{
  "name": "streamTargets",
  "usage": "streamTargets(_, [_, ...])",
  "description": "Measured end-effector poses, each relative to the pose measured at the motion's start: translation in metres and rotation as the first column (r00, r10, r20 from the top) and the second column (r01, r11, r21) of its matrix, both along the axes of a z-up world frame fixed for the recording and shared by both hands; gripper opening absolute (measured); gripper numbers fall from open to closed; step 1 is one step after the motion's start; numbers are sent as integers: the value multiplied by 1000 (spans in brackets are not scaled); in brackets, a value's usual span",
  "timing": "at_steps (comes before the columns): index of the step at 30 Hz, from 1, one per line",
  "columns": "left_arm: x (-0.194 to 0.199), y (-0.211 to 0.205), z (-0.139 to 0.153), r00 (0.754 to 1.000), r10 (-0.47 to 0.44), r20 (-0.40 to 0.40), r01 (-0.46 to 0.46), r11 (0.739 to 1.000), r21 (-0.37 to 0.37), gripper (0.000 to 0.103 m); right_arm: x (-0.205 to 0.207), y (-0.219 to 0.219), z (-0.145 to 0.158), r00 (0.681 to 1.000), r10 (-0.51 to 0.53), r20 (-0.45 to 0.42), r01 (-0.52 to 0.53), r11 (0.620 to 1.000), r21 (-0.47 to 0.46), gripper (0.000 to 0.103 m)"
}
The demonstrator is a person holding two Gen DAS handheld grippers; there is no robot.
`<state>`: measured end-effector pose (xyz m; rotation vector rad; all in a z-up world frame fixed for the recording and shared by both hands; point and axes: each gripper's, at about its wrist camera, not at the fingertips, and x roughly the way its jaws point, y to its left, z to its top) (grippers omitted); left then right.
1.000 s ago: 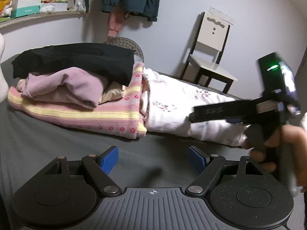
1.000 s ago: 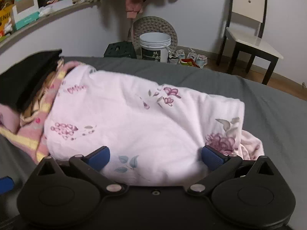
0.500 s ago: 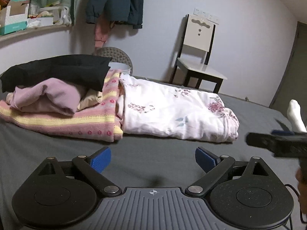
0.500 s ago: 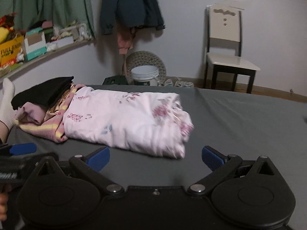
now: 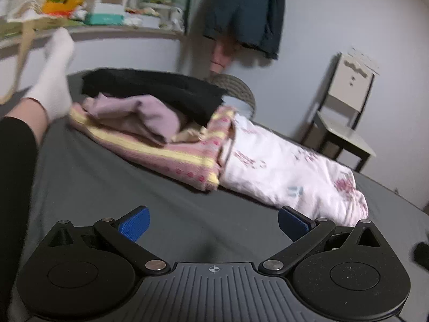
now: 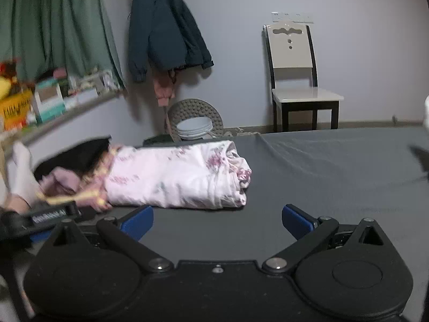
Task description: Fold clothes
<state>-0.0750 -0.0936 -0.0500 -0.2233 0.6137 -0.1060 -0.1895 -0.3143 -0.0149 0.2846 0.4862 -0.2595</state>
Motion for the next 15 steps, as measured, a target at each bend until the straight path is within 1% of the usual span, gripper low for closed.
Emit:
streamTargets(2, [-4, -2, 4, 1000, 2, 19, -3, 999, 44, 102, -12, -3, 14, 1000, -17, 12, 17, 999, 52, 103])
streamTargets(4, [-9, -5, 9, 999, 1, 37, -5, 996, 90, 102, -29, -2, 31, 1000, -6, 22, 5, 997, 77, 103])
streamTargets(5, [-11, -6, 13, 999, -7, 43, 2, 995, 99, 102, -38, 1, 41, 1000, 7, 26, -9, 996, 85, 103])
streamTargets(6, [-13, -4, 17, 999, -11, 47, 7, 995, 98, 102, -48, 5, 54, 999, 29, 22, -31, 996, 89, 103])
streamTargets(8, [-17, -1, 25, 998, -19, 54, 14, 996, 89, 102, -60, 17, 79, 996, 91, -15, -89, 991, 102, 103])
streamTargets(9, [-19, 2, 30, 998, -23, 56, 18, 996, 83, 102, -65, 23, 94, 989, 143, -31, -138, 982, 126, 103])
streamTargets(10, [-19, 4, 35, 998, -44, 49, 39, 995, 95, 102, -68, 27, 108, 978, 204, -34, -195, 964, 180, 103])
streamTargets(11, [-19, 6, 39, 997, -67, 40, 62, 992, 109, 102, -70, 29, 122, 964, 265, -25, -251, 935, 251, 103])
streamTargets(12, [-19, 8, 44, 995, -89, 31, 85, 989, 122, 102, -70, 27, 131, 949, 315, -4, -295, 892, 342, 103])
streamTargets(13, [-19, 8, 47, 992, -121, 32, 115, 983, 146, 102, -68, 23, 137, 935, 353, 29, -328, 833, 446, 103])
streamTargets(15, [-21, 7, 50, 990, -130, 60, 114, 971, 212, 102, -59, 12, 137, 919, 386, 81, -348, 698, 626, 103])
